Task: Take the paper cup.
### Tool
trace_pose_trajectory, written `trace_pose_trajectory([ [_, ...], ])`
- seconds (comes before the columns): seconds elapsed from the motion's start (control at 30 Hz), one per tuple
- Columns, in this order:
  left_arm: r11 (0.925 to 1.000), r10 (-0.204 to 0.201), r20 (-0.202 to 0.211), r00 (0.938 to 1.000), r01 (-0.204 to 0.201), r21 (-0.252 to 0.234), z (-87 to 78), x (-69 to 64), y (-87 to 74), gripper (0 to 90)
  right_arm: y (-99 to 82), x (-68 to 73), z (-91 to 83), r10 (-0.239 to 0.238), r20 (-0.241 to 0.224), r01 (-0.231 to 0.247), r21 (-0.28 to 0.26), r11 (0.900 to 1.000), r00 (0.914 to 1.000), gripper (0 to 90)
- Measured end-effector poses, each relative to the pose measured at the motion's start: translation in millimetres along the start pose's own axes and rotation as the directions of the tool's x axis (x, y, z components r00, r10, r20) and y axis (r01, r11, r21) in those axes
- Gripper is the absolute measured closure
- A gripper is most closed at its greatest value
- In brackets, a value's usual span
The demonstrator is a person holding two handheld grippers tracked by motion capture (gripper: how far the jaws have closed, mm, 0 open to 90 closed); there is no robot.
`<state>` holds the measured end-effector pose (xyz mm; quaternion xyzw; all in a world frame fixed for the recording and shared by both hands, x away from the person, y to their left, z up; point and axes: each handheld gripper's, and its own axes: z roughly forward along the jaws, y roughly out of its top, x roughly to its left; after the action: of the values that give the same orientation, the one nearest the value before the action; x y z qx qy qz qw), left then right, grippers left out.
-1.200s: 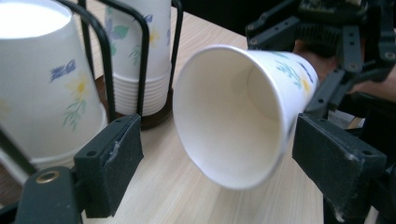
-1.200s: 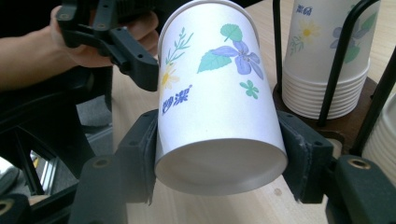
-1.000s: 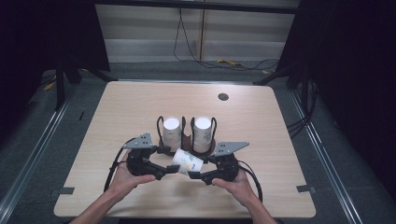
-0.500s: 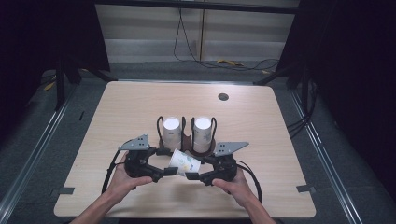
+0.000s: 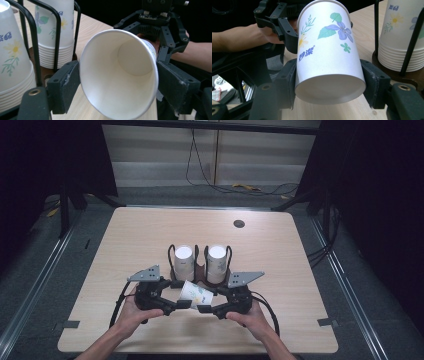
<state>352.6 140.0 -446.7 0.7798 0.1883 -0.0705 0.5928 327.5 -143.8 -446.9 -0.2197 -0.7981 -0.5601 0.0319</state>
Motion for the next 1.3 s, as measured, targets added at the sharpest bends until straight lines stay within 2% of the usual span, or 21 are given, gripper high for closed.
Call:
trace_pose_trajectory([
  [0.23,0.9997,-0.025,0.016,0.9996,0.025,0.003,4.1,1.1,-0.2,16.2,1.7,3.1,2.2,-0.02,0.003,0.02,-0.002,0.9998,0.9998,37.8],
  [0.47,0.9997,-0.022,0.03,0.9993,0.022,-0.007,5.5,-0.2,0.7,17.6,2.8,4.3,3.6,-0.031,0.0,0.031,0.004,0.9995,0.9995,37.9],
  [0.63,0.9989,-0.046,0.067,0.9967,0.046,-0.007,7.0,1.2,-0.1,16.8,3.6,6.5,4.3,-0.042,-0.005,0.042,0.0,0.9991,0.9991,37.8],
  [0.77,0.9995,-0.032,0.069,0.9971,0.032,0.002,5.8,0.9,0.0,18.5,4.5,8.1,5.3,-0.059,-0.001,0.059,0.005,0.9983,0.9983,37.8],
  [0.97,0.9999,-0.009,0.072,0.9974,0.01,-0.009,1.2,1.8,-0.2,24.3,7.2,7.1,6.0,-0.044,-0.004,0.044,0.009,0.999,0.999,35.4],
  [1.17,0.9999,0.001,0.075,0.9972,-0.002,0.016,2.1,3.5,-5.4,27.6,6.3,6.4,9.6,-0.056,0.015,0.056,0.049,0.9972,0.9983,32.3],
  [1.3,1.0,-0.006,0.08,0.9968,0.005,0.008,1.1,3.8,-8.0,29.6,6.0,3.6,11.7,-0.037,0.015,0.037,0.051,0.998,0.9992,29.5],
])
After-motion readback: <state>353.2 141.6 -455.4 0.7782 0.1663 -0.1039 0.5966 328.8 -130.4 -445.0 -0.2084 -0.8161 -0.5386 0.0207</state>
